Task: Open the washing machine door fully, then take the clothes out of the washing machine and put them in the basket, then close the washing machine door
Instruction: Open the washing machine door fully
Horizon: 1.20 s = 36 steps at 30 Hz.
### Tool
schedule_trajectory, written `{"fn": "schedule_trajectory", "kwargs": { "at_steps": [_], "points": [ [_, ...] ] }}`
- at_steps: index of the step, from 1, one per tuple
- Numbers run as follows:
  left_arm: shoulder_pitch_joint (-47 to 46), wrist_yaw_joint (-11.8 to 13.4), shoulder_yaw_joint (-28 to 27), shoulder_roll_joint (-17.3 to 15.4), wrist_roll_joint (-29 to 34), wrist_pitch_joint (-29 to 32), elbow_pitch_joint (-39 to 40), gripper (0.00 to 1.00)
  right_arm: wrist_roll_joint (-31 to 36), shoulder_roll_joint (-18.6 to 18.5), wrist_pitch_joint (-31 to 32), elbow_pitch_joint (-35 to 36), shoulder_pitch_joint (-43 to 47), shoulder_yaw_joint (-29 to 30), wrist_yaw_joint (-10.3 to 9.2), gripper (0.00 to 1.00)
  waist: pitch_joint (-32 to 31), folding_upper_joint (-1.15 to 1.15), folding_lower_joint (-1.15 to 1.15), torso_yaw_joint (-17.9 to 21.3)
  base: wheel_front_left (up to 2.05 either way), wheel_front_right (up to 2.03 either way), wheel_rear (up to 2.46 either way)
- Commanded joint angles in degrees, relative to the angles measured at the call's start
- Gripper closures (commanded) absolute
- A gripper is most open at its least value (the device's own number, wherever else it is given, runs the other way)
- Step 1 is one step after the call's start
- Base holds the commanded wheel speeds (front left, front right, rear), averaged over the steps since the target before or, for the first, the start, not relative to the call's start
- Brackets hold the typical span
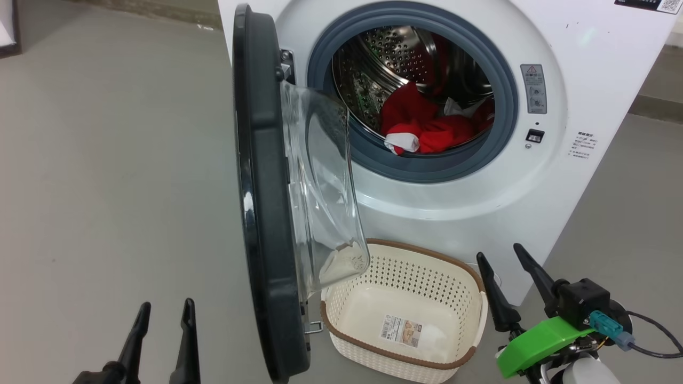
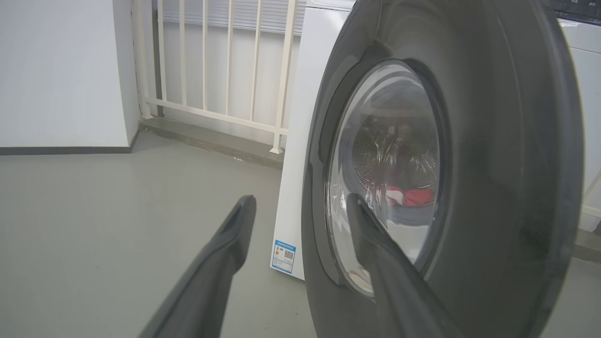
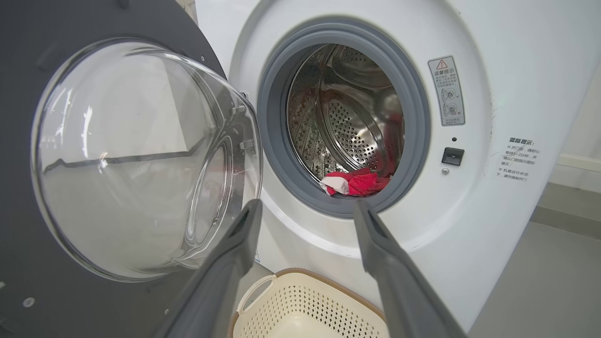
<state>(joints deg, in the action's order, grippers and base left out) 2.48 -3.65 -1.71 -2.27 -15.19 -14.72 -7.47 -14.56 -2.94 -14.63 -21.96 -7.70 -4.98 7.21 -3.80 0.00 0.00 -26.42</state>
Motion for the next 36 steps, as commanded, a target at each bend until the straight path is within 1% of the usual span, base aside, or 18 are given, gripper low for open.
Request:
{"fn": "schedule_trajectory", "kwargs": {
  "at_steps": [1,12,21,22,23,24,25,30,36],
  "points": [
    [-0.84,-0.51,-1.75,-0.61,0.27,-0.28,1.77,0.0,-0.59,0.05,-0.37,1.78,-0.55,-1.71,0.28,0.0,-0.17,0.0,0.0,0.16,0.0,0.0,0.0],
    [-0.11,-0.55,-1.91,-0.61,1.97,-0.28,1.72,0.0,-2.56,0.05,-0.37,1.91,0.16,-3.91,0.28,0.0,-0.47,0.0,0.0,0.44,0.0,0.0,0.0],
    [-0.18,-0.38,-2.15,-0.61,2.44,-0.28,1.71,0.0,-3.67,0.06,-0.37,2.09,0.11,-4.44,0.28,0.0,-0.35,0.0,0.0,0.29,0.0,0.0,0.0],
    [-0.22,-0.32,-2.18,-0.61,2.32,-0.28,1.68,0.15,-3.69,0.06,-0.37,2.1,0.1,-4.36,0.28,0.0,-0.34,0.0,0.0,0.27,0.0,0.0,0.0],
    [-0.31,-0.26,-2.19,-0.61,2.19,-0.28,1.68,0.55,-3.73,0.06,-0.37,2.13,0.09,-4.26,0.28,0.0,-0.32,0.0,0.0,0.25,0.0,0.0,0.0],
    [-0.47,-0.2,-2.19,-0.61,2.04,-0.28,1.81,0.84,-3.77,0.06,-0.37,2.17,0.09,-4.16,0.28,0.0,-0.3,0.0,0.0,0.23,0.0,0.0,0.0],
    [-0.64,-0.12,-2.18,-0.61,1.88,-0.28,2.0,1.0,-3.95,0.06,-0.37,2.25,0.1,-4.02,0.28,0.0,-0.29,0.0,0.0,0.21,0.0,0.0,0.0],
    [-1.88,0.73,-1.95,-0.61,1.34,-0.28,3.55,1.0,-4.98,0.06,-0.37,2.47,0.15,-3.46,0.28,0.0,-0.23,0.0,0.0,0.12,0.0,0.0,0.0],
    [-5.06,2.53,-1.58,-0.61,0.52,-0.28,7.65,1.0,-5.27,0.06,-0.37,2.41,0.23,-3.25,0.28,0.0,-0.33,0.0,0.0,0.15,0.0,0.0,0.0]
  ]
}}
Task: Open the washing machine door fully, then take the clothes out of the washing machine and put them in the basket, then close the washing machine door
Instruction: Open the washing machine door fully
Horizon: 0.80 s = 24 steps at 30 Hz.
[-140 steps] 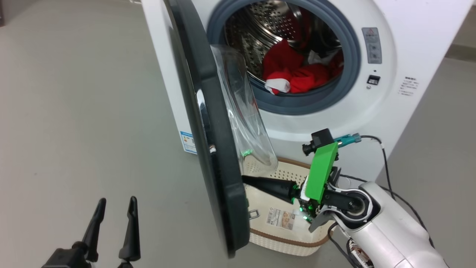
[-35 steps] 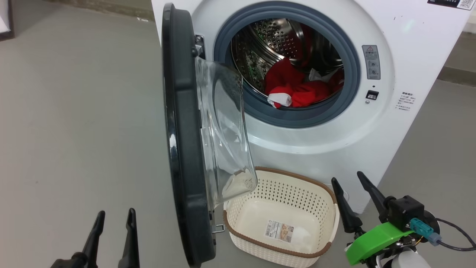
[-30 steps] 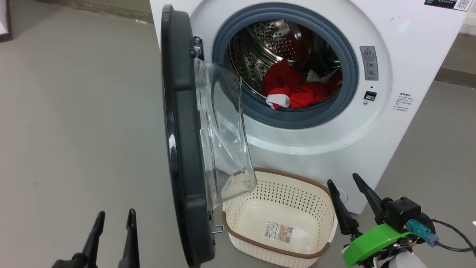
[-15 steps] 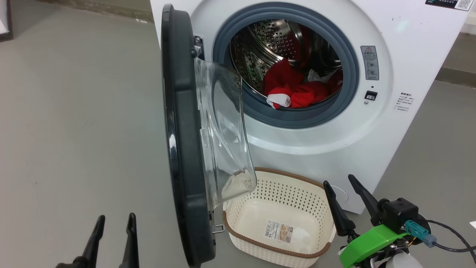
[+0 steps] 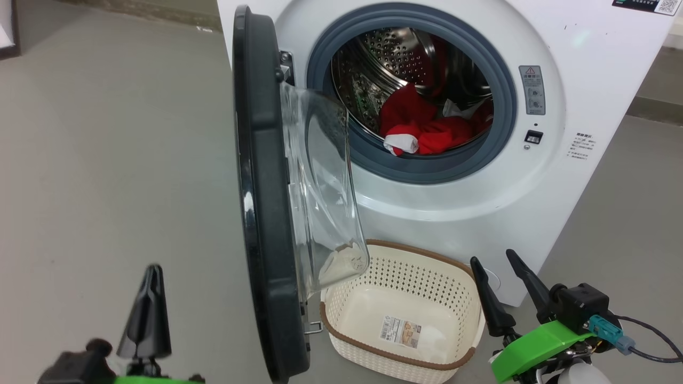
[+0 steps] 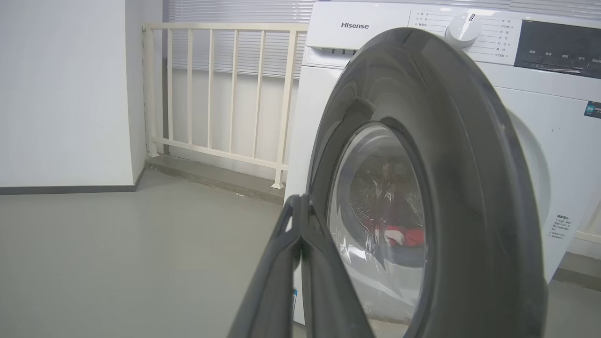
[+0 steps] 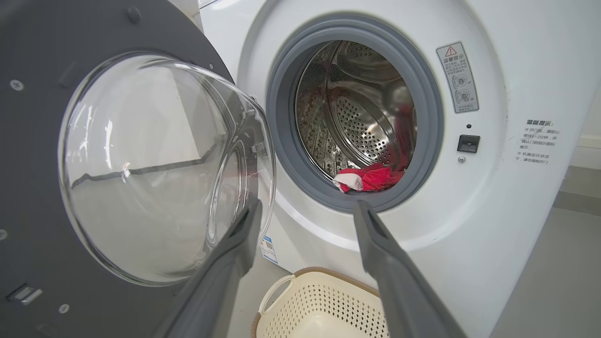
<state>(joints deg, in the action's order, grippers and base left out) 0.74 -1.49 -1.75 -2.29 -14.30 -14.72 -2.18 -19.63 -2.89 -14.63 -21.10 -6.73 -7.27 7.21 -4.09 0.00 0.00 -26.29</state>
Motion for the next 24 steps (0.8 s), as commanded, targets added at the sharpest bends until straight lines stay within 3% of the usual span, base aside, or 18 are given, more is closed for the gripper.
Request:
{"fn": "schedule_trajectory", "kwargs": {
  "at_steps": [1,11,17,24],
  "points": [
    [-4.09,0.61,-1.42,-0.59,-0.4,-0.12,3.39,1.0,-0.19,0.01,-0.37,1.55,-0.69,-0.97,0.28,0.0,-0.07,0.0,0.0,0.02,0.0,0.0,0.0],
    [-12.71,1.01,2.45,-0.99,1.04,6.08,15.81,1.0,-0.61,0.02,-0.37,1.15,-0.86,-1.13,0.28,0.0,-0.16,0.0,0.0,0.42,0.0,0.0,0.0],
    [-15.04,-0.54,8.91,-0.86,1.08,9.74,20.81,1.0,-0.77,0.02,-0.37,0.79,-1.09,-1.57,0.28,0.0,0.14,0.0,0.0,1.1,0.0,0.0,0.0],
    [-14.04,-0.98,17.4,-0.68,-1.34,13.15,20.12,1.0,-0.43,0.02,-0.37,0.47,-1.46,-1.21,0.28,0.0,0.44,0.0,0.0,1.48,0.0,0.0,0.0]
  ]
}}
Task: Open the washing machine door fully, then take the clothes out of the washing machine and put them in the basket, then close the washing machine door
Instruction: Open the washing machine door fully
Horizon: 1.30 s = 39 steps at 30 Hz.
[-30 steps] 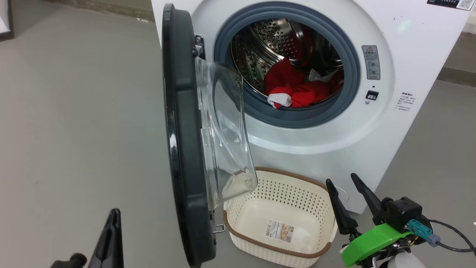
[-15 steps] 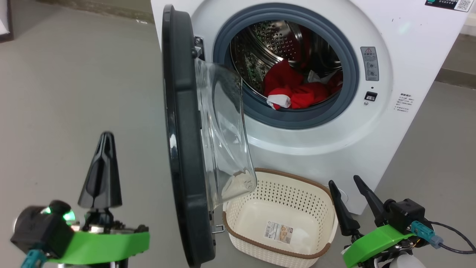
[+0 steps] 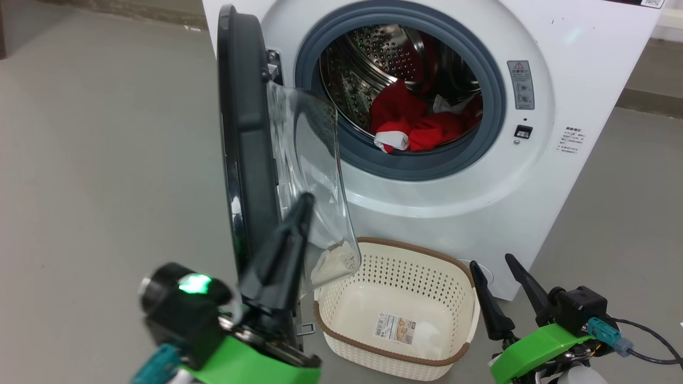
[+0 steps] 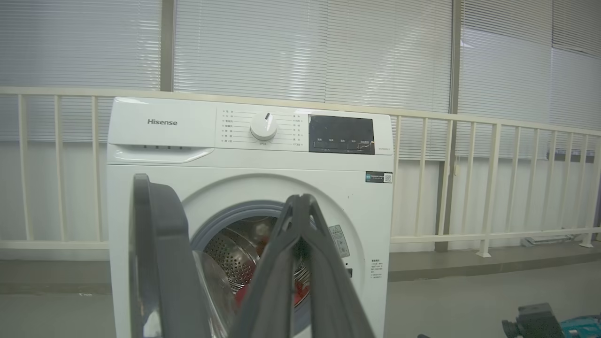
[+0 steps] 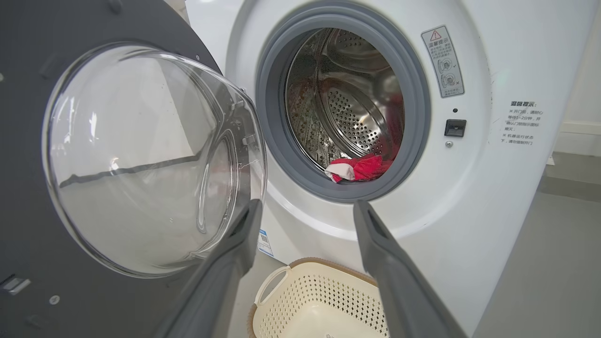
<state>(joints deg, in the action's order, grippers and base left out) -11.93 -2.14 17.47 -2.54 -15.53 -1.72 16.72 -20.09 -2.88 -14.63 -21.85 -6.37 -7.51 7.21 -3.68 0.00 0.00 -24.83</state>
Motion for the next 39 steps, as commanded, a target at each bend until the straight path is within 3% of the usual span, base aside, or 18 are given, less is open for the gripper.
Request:
{"fn": "schedule_trajectory", "kwargs": {
  "at_steps": [1,7,12,17,24,39],
  "points": [
    [-1.01,-0.5,-0.4,-0.41,-0.75,0.73,0.4,1.0,0.07,0.01,-0.37,1.18,-1.88,-0.93,0.28,0.0,0.08,0.0,0.0,0.07,0.0,0.0,0.0],
    [2.04,-0.22,5.7,-0.37,-3.21,3.17,-4.25,1.0,0.43,0.01,-0.37,0.9,-2.09,-0.86,0.28,0.0,0.31,0.0,0.0,0.62,0.0,0.0,0.0],
    [4.35,1.59,6.86,-0.39,-4.04,5.68,-8.97,1.0,0.24,0.01,-0.37,0.83,-1.8,-0.82,0.28,0.0,0.38,0.0,0.0,0.76,0.0,0.0,0.0],
    [5.16,4.33,4.81,-0.98,-3.73,6.28,-11.3,1.0,0.15,0.01,-0.37,0.69,-1.88,-0.29,0.28,0.0,0.53,0.0,0.0,0.71,0.0,0.0,0.0],
    [5.77,5.58,1.16,-2.91,-5.33,6.26,-13.53,1.0,0.27,0.01,-0.37,0.61,-1.33,-0.01,0.28,0.0,0.43,0.0,0.0,0.26,0.0,0.0,0.0],
    [7.19,10.73,-6.45,-5.77,-6.75,5.23,-13.64,1.0,1.07,0.01,-0.37,0.2,-1.44,0.24,0.28,0.0,1.48,0.0,0.0,-1.42,0.0,0.0,0.0]
  ]
}}
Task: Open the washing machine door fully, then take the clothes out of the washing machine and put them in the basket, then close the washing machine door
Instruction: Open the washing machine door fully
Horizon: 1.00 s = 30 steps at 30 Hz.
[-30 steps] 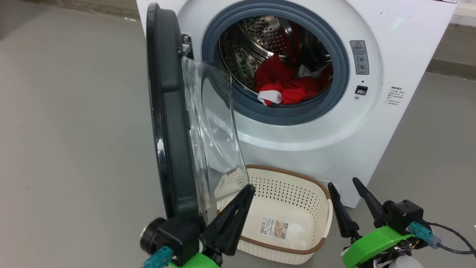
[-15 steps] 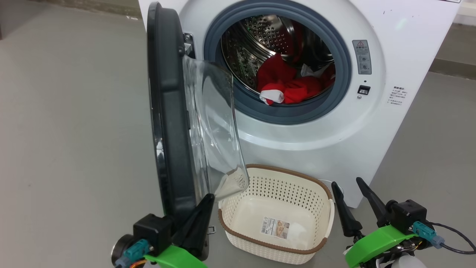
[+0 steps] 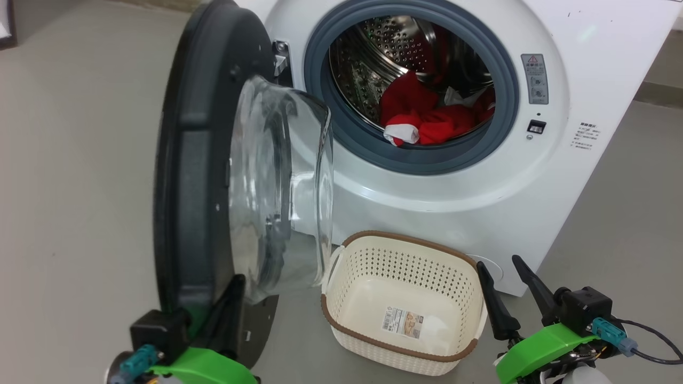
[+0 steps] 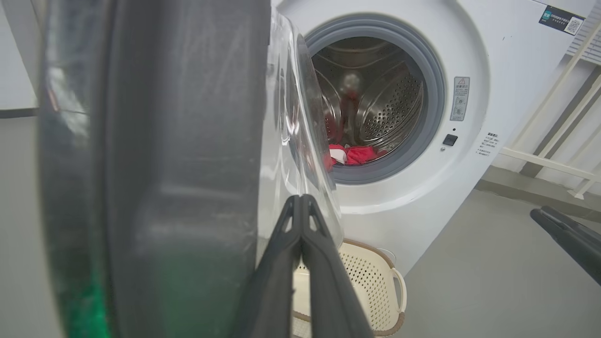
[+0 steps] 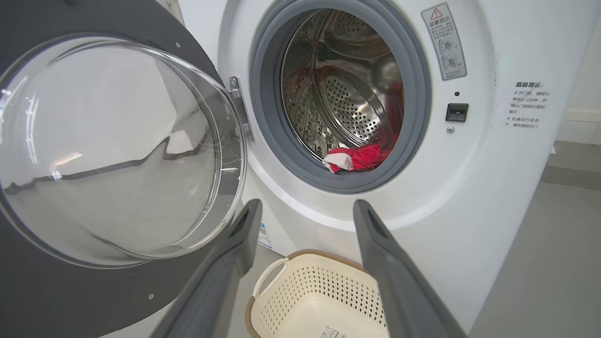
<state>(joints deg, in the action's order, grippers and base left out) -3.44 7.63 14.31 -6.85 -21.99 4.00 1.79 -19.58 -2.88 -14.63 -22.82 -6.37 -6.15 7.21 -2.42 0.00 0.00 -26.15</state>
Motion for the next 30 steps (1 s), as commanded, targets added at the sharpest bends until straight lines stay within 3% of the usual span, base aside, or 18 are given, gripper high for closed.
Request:
{"fn": "schedule_trajectory", "kwargs": {
  "at_steps": [1,18,30],
  "points": [
    [-1.3,0.96,-3.29,-1.46,-0.29,-0.49,1.29,1.0,0.56,0.01,-0.37,1.18,-1.44,-1.12,0.28,0.0,0.22,0.0,0.0,-0.1,0.0,0.0,0.0],
    [-0.88,6.73,-16.81,-5.39,-4.18,-4.97,-0.66,1.0,4.32,0.01,-0.37,0.6,-3.77,-1.37,0.28,0.0,4.19,0.0,0.0,0.35,0.0,0.0,0.0],
    [-3.95,6.33,-22.58,-7.03,-7.52,-9.73,-6.81,1.0,5.96,-0.95,-0.37,0.53,-5.82,-1.2,0.28,0.0,7.53,0.0,0.0,-0.04,0.0,0.0,0.0]
  ]
}}
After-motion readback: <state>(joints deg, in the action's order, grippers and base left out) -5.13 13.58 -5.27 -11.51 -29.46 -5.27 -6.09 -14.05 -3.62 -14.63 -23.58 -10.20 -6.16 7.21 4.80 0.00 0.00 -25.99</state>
